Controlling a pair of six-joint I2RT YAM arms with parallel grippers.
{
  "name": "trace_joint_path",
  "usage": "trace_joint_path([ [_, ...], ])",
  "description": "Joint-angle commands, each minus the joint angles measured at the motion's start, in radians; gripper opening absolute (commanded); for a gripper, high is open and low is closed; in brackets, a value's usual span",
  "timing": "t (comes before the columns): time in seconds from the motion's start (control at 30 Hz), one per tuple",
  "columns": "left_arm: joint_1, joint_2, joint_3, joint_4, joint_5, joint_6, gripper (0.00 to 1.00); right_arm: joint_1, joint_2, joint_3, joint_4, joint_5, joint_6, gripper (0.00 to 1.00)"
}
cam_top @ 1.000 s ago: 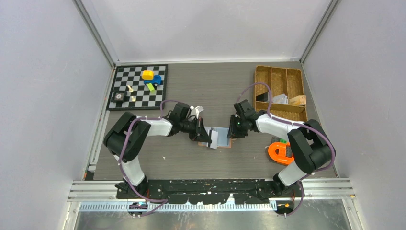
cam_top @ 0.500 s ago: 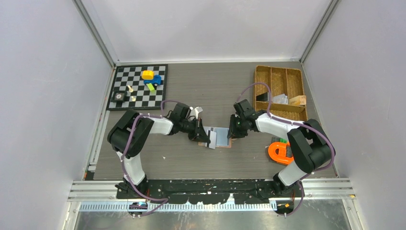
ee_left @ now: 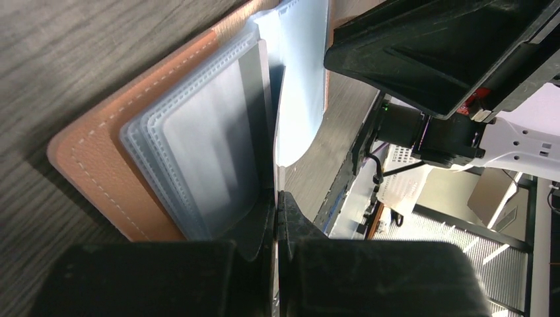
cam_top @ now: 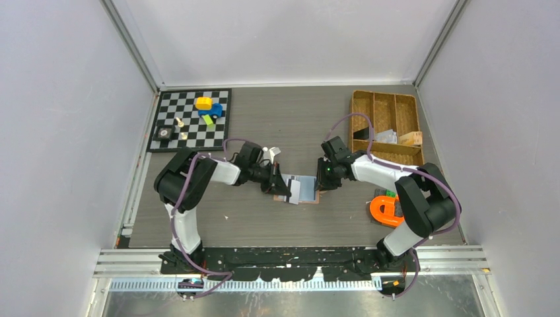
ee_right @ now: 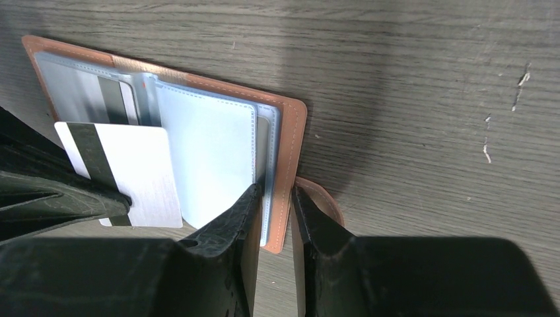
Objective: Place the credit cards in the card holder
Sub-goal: Insert the credit card into the card holder.
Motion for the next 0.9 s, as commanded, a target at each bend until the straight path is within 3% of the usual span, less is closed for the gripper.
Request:
trace_joint_path([
  [0.0,0.009,0.028,0.028,0.076,0.006,0.003,0.0,0.024,0.064,-0.011,0.028,0.025,-0.015,0.27],
  [0.87,0.015,0.104,0.042,0.236,0.003,-0.062,0.0,0.044,0.086,0.005,0.019,0.026,-0.015,0.26],
])
